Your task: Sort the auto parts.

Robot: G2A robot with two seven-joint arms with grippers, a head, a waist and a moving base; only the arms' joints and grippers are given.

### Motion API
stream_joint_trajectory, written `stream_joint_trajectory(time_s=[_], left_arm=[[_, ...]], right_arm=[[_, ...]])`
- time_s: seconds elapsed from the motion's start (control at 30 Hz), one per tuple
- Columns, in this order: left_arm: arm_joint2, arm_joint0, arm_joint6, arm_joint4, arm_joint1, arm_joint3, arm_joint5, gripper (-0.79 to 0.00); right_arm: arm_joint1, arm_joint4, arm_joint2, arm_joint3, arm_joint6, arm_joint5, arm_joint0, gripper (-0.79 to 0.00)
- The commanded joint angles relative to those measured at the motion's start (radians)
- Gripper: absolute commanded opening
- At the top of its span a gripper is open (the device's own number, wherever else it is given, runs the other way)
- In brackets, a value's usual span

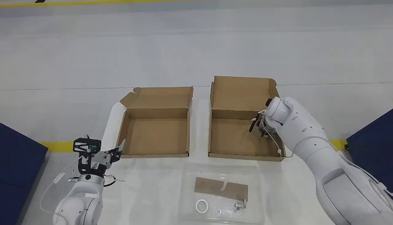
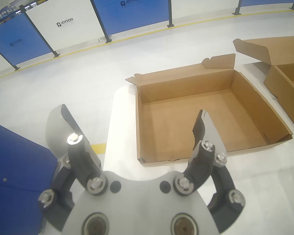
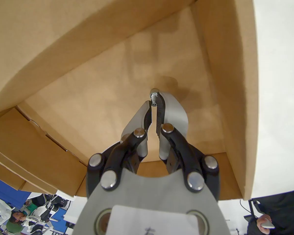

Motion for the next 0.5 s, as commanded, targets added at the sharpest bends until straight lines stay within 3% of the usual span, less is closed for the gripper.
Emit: stream_joint_trajectory(time_s=[0.0, 0.1, 0.2, 0.33, 0.4, 0.47], left_arm=[[0.000, 0.000, 0.000, 0.000, 0.000, 0.000, 0.000, 0.000], [0.000, 0.000, 0.000, 0.000, 0.000, 0.000, 0.000, 0.000], [0.000, 0.000, 0.000, 0.000, 0.000, 0.000, 0.000, 0.000], [0.000, 0.000, 0.000, 0.000, 0.000, 0.000, 0.000, 0.000], [0.000, 0.000, 0.000, 0.000, 0.000, 0.000, 0.000, 0.000], [0.000, 0.000, 0.000, 0.000, 0.000, 0.000, 0.000, 0.000]], right_arm=[[-0.005, -0.001, -0.002, 0.012, 0.001, -0.006, 0.005, -0.674], [-0.010, 0.000, 0.000, 0.021, 0.000, -0.013, 0.012, -0.489], [-0.013, 0.001, 0.004, 0.024, -0.006, -0.022, 0.016, -0.416], [-0.013, 0.000, 0.012, 0.015, -0.007, -0.029, 0.016, -0.071], [-0.011, 0.002, 0.018, 0.004, -0.005, -0.036, 0.013, 0.000], [-0.008, -0.001, 0.025, -0.010, -0.001, -0.038, 0.011, 0.000]])
